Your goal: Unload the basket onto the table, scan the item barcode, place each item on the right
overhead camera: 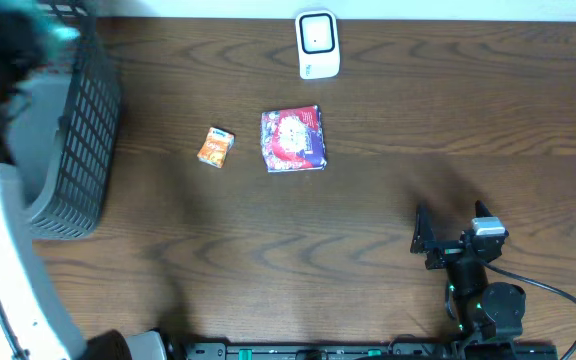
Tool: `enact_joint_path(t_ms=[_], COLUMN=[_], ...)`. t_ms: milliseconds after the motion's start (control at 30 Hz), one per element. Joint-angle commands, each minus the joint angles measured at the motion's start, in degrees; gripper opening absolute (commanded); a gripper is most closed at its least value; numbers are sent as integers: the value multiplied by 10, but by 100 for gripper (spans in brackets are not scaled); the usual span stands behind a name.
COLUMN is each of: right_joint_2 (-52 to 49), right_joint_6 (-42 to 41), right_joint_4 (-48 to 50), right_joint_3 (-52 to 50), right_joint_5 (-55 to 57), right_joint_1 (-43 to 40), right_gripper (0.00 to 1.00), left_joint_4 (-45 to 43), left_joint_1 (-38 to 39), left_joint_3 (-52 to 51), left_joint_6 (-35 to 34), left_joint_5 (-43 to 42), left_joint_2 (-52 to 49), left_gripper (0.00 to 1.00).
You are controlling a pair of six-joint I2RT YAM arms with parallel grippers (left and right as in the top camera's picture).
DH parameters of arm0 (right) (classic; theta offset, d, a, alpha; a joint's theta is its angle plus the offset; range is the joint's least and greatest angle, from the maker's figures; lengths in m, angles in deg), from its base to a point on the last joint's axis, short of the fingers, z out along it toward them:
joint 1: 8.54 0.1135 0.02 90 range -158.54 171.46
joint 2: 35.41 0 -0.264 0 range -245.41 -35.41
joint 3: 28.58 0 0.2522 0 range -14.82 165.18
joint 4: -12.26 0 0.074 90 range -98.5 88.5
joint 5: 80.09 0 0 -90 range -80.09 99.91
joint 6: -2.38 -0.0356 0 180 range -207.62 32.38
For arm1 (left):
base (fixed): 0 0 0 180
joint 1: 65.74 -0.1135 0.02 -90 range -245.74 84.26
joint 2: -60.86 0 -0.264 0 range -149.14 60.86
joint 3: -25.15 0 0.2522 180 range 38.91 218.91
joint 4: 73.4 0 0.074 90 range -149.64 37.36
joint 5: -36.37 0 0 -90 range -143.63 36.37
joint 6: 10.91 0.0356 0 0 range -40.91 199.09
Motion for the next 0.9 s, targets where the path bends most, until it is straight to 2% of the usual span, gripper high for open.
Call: enact_joint_path(t_ms=[0,200,400,467,600,667,767,867], right_joint_2=[2,2,2,2,2,2,2,2], right_joint_6=[3,3,3,3,3,3,3,3], right_joint_4=[-2,-2,-2,-2,-2,-2,-2,-2], right_joint_3=[-1,-1,-1,-1,-1,-1,-1,-1], right_joint_5=[1,1,1,1,1,1,1,1], right_joint_1=[5,5,5,5,5,5,5,5], right_gripper=[99,99,99,99,99,99,99,99], left_joint_4=[19,85,87,87,87,91,95,95], left_joint_1=[103,268,350,362,374,375,375,379], left_joint_3=[-1,-44,-58,-58,-58,-58,-58,-58], left_joint_6=[104,129,129,129,122,122,96,87], left_joint_5=[-67,-62,-48,14,204,254,234,144], left_joint_2=[20,-55,-187,-223,-279,-304,-330,-350], left_gripper=[7,7,8,8,8,8,8,8])
